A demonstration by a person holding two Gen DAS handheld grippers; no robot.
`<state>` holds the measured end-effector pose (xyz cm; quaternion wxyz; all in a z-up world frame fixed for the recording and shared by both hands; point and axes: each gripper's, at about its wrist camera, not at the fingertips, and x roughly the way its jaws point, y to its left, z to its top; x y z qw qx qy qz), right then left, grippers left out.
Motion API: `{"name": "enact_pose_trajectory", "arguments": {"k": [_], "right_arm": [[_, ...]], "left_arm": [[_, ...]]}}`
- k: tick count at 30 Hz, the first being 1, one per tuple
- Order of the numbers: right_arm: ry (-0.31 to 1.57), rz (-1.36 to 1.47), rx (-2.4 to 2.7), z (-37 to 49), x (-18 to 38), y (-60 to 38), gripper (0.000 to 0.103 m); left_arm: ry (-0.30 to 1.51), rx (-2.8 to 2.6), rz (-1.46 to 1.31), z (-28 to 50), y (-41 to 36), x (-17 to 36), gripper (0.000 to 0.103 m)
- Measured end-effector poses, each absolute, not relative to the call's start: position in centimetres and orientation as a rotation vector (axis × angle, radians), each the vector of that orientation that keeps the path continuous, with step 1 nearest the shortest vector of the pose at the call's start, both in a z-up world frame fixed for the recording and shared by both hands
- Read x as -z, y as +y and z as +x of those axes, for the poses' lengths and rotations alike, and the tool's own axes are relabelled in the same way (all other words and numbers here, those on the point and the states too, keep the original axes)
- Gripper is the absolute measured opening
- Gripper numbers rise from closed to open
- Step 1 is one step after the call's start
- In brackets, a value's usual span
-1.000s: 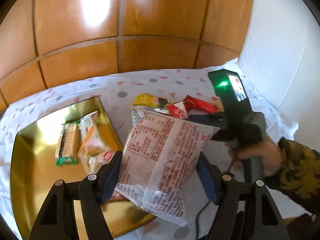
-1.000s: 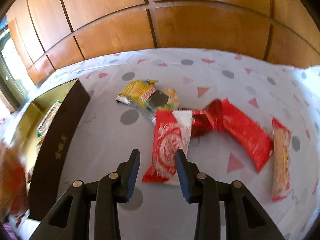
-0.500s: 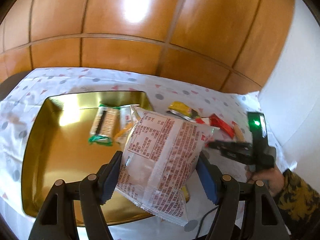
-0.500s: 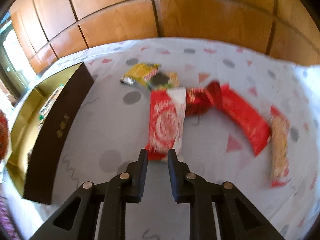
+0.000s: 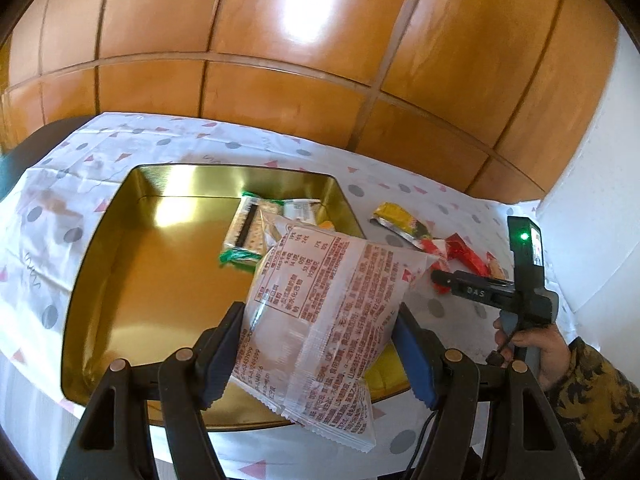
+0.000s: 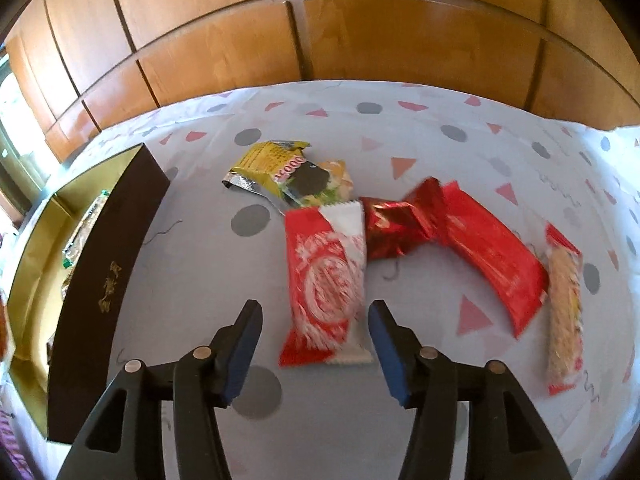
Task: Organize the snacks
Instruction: 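Carry the bread bag over the tin with left gripper while right grasps red-and-white packet, then release the bread bag into the tin and withdraw the left gripper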
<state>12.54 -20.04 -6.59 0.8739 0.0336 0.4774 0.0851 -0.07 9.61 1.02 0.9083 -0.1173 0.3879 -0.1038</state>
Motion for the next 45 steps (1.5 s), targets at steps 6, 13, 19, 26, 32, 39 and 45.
{"name": "enact_pose_trajectory", "arguments": {"k": [6, 13, 19, 26, 32, 39, 45], "right_arm": [[0.962, -0.068, -0.157, 10.9, 7.3, -18.6, 0.030], [0.886, -0.064, -0.194, 8.4, 8.0, -19.9, 0.032], [0.868, -0.059, -0.200, 8.6, 8.1, -19.7, 0.032], [0.853, -0.045, -0.203, 8.4, 8.2, -19.9, 0.033], [0.848, -0.037, -0.206, 8.3, 8.3, -20.0, 0.033], [0.845, -0.027, -0.210, 8.3, 8.3, -20.1, 0.033], [0.843, -0.033, -0.208, 8.4, 8.3, -20.1, 0.033]], "left_arm": [[0.803, 0.105, -0.296, 0.1, 13.0, -0.8, 0.072], [0.858, -0.038, -0.321, 2.6, 16.5, 0.0, 0.072], [0.903, -0.102, -0.313, 7.3, 17.8, 0.5, 0.072], [0.944, -0.140, -0.282, 13.3, 17.5, 1.8, 0.072], [0.985, -0.158, -0.290, 17.1, 16.9, 3.8, 0.072], [0.934, -0.157, -0.271, 16.5, 16.2, 3.0, 0.084], [0.857, -0.190, -0.224, 12.2, 15.5, 1.2, 0.085]]}}
